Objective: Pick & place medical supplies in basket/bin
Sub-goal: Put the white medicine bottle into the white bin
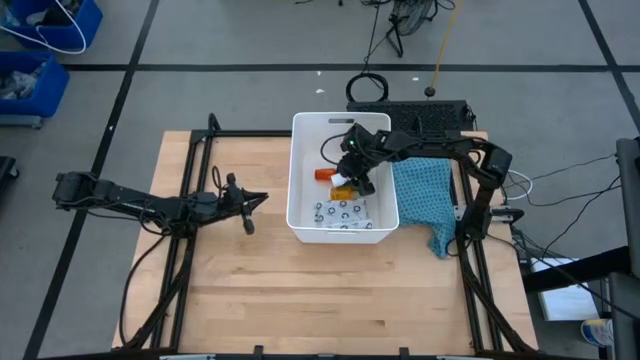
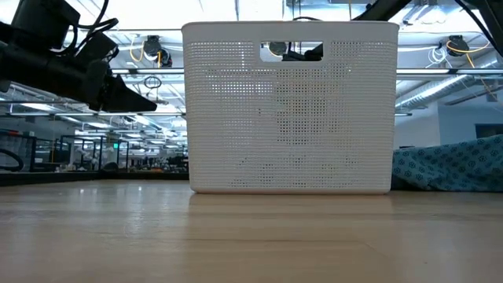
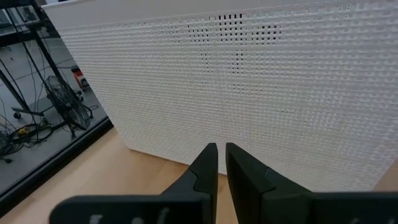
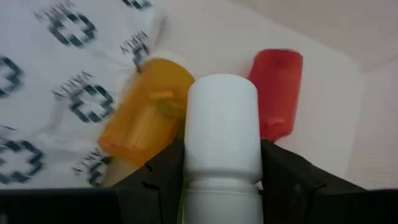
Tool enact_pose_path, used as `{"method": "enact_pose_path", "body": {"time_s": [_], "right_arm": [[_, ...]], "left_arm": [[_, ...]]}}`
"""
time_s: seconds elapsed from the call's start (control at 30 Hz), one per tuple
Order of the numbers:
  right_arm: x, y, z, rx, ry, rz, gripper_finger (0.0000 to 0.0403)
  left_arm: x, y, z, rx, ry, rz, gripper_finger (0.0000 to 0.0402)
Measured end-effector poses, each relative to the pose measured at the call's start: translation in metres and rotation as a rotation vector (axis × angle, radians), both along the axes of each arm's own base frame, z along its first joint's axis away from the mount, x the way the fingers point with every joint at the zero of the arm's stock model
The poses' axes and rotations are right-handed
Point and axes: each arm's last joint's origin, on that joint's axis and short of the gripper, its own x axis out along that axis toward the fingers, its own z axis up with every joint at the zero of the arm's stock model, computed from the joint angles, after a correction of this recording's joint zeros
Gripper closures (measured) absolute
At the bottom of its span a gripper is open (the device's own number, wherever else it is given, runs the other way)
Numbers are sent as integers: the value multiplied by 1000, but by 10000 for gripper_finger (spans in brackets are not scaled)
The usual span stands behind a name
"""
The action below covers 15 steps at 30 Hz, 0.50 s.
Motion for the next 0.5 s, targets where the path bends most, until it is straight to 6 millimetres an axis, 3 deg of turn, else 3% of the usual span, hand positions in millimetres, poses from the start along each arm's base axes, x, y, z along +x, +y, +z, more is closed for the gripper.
{"method": "enact_pose_path", "body": {"time_s": [0.17, 0.37, 0.5], "right_arm": [[4, 15, 16, -123, -16, 44, 236], [23, 16, 63, -157, -120, 41, 236], [34, 14, 65, -145, -165, 40, 236]], "left_arm": [[0, 0, 0, -4, -2, 1, 364], [0, 0, 0, 1, 0, 0, 364], [0, 0, 0, 14, 5, -3, 364]]}}
